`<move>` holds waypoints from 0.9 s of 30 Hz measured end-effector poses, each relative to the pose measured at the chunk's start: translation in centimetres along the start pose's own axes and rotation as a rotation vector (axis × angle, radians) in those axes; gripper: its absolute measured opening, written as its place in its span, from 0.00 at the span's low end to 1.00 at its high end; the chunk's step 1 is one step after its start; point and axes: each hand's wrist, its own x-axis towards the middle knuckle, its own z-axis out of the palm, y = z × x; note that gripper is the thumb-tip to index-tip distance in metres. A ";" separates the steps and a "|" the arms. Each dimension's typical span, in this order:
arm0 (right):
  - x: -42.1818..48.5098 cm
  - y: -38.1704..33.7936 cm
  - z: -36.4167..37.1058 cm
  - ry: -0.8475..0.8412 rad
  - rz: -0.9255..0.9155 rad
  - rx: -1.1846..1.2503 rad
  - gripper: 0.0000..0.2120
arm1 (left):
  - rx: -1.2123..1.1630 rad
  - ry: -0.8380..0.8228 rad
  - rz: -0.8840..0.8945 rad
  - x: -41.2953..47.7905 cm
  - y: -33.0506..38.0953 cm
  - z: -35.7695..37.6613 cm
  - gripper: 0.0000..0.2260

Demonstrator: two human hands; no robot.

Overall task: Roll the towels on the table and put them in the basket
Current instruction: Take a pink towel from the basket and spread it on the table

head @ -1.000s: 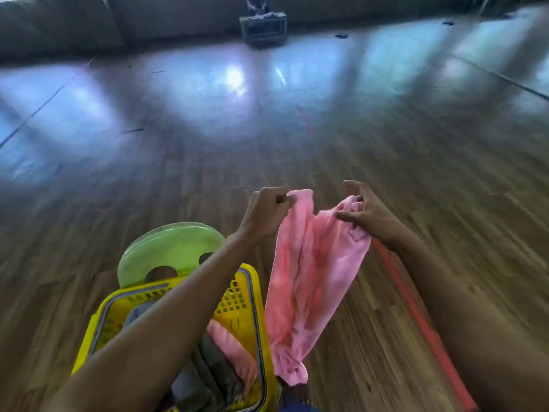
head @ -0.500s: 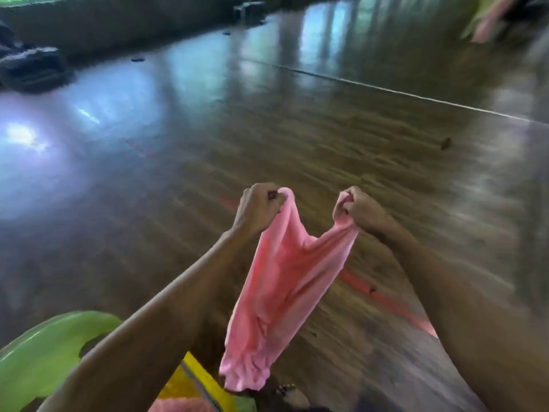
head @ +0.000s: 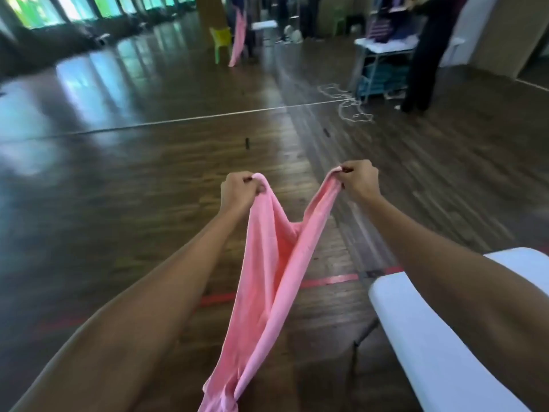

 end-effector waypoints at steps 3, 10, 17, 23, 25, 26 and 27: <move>6.9 4.1 -5.3 0.082 0.106 0.164 0.11 | -0.099 -0.017 -0.005 4.2 5.9 6.5 0.07; 21.2 9.5 -20.2 0.331 0.103 0.140 0.14 | -0.229 0.084 0.032 15.5 17.4 17.4 0.05; 23.2 17.0 -29.6 0.512 0.132 0.045 0.17 | -0.202 0.111 -0.023 17.9 17.3 24.7 0.06; 15.4 29.9 -32.7 0.633 0.340 -0.094 0.16 | -0.162 0.010 -0.274 8.9 6.0 30.9 0.08; 11.5 33.7 -33.6 0.594 0.415 -0.216 0.14 | -0.206 -0.004 -0.415 4.8 2.7 31.9 0.10; 9.3 35.3 -33.9 0.568 0.450 -0.278 0.13 | -0.211 -0.023 -0.458 2.8 1.4 32.4 0.10; 7.2 36.6 -34.1 0.537 0.486 -0.336 0.13 | -0.215 -0.062 -0.484 0.6 0.3 33.1 0.09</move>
